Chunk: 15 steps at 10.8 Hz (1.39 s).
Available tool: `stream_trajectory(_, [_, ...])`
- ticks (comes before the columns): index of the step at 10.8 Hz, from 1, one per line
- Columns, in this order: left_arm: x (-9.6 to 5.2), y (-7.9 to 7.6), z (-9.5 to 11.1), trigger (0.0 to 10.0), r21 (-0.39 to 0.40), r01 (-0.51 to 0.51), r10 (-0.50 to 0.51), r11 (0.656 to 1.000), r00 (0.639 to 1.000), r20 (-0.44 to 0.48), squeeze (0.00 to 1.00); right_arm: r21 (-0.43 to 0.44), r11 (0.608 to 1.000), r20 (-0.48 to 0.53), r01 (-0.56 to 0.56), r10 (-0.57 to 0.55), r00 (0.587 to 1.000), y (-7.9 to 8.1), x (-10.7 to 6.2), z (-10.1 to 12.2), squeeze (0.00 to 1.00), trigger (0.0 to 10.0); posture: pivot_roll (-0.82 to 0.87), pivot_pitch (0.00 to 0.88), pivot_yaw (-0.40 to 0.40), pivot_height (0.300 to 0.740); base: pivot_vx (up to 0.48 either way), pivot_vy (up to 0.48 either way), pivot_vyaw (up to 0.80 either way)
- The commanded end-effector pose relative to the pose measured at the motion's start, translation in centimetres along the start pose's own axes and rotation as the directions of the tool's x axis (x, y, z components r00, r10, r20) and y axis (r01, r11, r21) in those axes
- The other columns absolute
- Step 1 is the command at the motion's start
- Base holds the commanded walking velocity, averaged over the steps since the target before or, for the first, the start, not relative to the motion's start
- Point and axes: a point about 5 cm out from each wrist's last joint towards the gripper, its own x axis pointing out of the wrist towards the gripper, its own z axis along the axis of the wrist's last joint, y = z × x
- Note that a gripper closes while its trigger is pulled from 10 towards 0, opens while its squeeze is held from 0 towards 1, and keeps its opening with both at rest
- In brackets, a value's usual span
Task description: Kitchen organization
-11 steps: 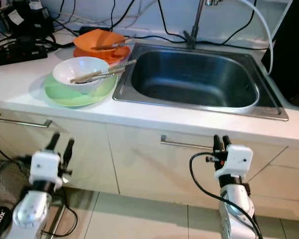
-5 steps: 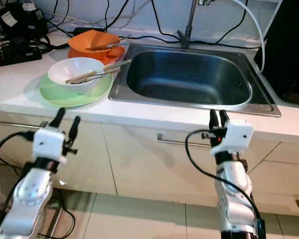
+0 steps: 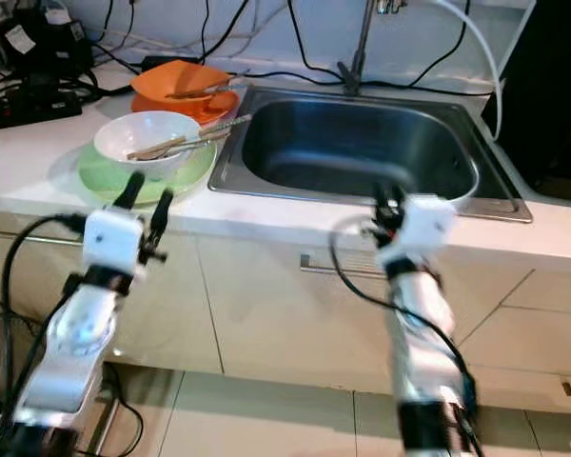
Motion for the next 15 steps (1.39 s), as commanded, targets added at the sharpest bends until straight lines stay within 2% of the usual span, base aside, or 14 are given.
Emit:
stream_trajectory(1, [0.2,-0.4,-0.3,10.0,0.007,0.019,-0.019,1.000,1.000,-0.013,0.00,0.007,1.000,-0.012,-0.007,0.007,1.000,0.2,0.3,-0.2,0.00,10.0,0.15,0.000,-0.019,0.740,0.000,0.000,0.00])
stream_trajectory(3, [1.7,-1.1,0.0,10.0,-0.014,0.025,-0.026,1.000,1.000,-0.001,0.00,0.024,1.000,-0.029,-0.015,0.015,0.999,1.3,1.8,-0.5,0.00,10.0,0.16,0.000,-0.020,0.740,0.000,0.000,0.00])
stream_trajectory(7, [3.6,-2.1,0.8,10.0,-0.012,0.067,-0.067,0.998,0.997,0.038,0.00,0.077,0.996,-0.069,-0.042,0.048,0.996,3.3,3.9,-1.1,0.00,10.0,0.17,0.000,-0.023,0.740,0.000,0.000,0.00])
stream_trajectory(9, [4.7,-2.5,0.8,10.0,0.057,0.083,-0.085,0.995,0.996,0.035,0.00,0.096,0.993,-0.058,-0.069,0.074,0.996,4.6,4.5,-1.0,0.00,10.0,0.18,0.000,-0.024,0.740,0.000,0.000,0.00])
stream_trajectory(10, [5.1,-2.6,0.6,10.0,0.105,0.100,-0.103,0.989,0.994,0.028,0.00,0.094,0.993,-0.060,-0.074,0.080,0.995,4.7,4.6,-1.1,0.00,10.0,0.18,0.000,-0.025,0.740,0.000,0.000,0.00])
stream_trajectory(11, [5.3,-2.9,0.5,10.0,0.113,0.120,-0.123,0.986,0.992,0.027,0.00,0.093,0.993,-0.068,-0.072,0.079,0.995,4.6,4.6,-1.3,0.00,10.0,0.18,0.000,-0.023,0.740,0.000,0.000,0.00])
stream_trajectory(15, [5.2,-4.4,0.3,10.0,0.068,0.140,-0.142,0.988,0.990,0.021,0.00,0.085,0.994,-0.066,-0.069,0.075,0.995,4.3,4.7,-1.4,0.00,10.0,0.17,0.000,-0.024,0.740,0.000,0.000,0.00])
